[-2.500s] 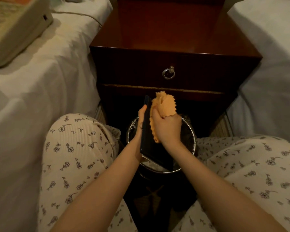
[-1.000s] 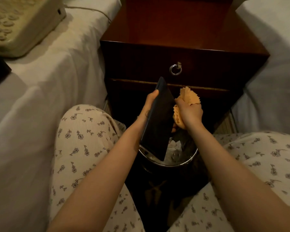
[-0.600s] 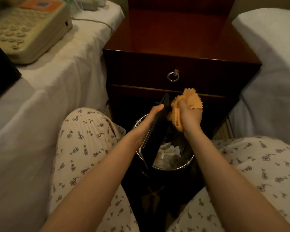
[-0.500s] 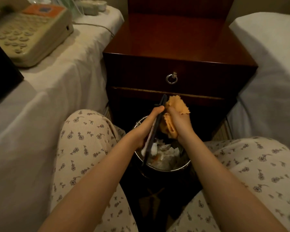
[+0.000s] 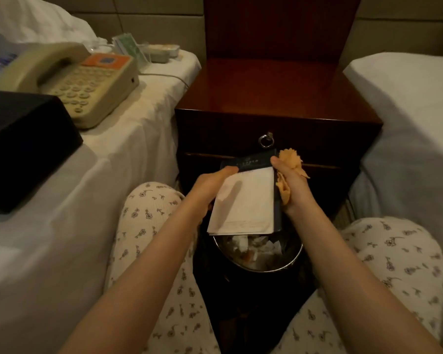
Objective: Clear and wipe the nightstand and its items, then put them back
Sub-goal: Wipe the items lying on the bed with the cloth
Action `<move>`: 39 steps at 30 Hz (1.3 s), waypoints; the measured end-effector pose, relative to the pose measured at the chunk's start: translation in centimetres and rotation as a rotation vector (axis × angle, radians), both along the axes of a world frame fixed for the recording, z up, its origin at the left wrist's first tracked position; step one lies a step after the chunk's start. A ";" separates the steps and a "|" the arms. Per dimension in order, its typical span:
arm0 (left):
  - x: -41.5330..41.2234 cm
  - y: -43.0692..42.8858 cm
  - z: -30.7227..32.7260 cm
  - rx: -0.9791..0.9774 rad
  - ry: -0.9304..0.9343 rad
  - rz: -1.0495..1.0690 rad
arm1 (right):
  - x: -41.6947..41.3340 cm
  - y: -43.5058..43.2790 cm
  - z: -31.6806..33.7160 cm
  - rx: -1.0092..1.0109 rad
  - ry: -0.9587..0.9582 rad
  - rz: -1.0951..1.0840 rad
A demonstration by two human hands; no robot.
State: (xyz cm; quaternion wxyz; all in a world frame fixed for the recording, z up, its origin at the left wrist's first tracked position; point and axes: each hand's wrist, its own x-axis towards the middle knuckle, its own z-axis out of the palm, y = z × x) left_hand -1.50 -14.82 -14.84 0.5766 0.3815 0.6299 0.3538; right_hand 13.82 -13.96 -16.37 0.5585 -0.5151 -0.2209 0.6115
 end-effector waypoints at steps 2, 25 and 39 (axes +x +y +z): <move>-1.0 -0.1 1.2 0.040 -0.089 0.072 | -0.4 -0.1 0.6 -0.009 0.013 -0.019; -12.3 -9.0 15.6 0.518 -0.156 0.628 | -13.8 -0.3 14.2 0.200 0.043 0.228; -22.8 -19.0 18.6 0.655 0.017 1.057 | -25.3 -6.6 19.7 0.487 -0.010 0.576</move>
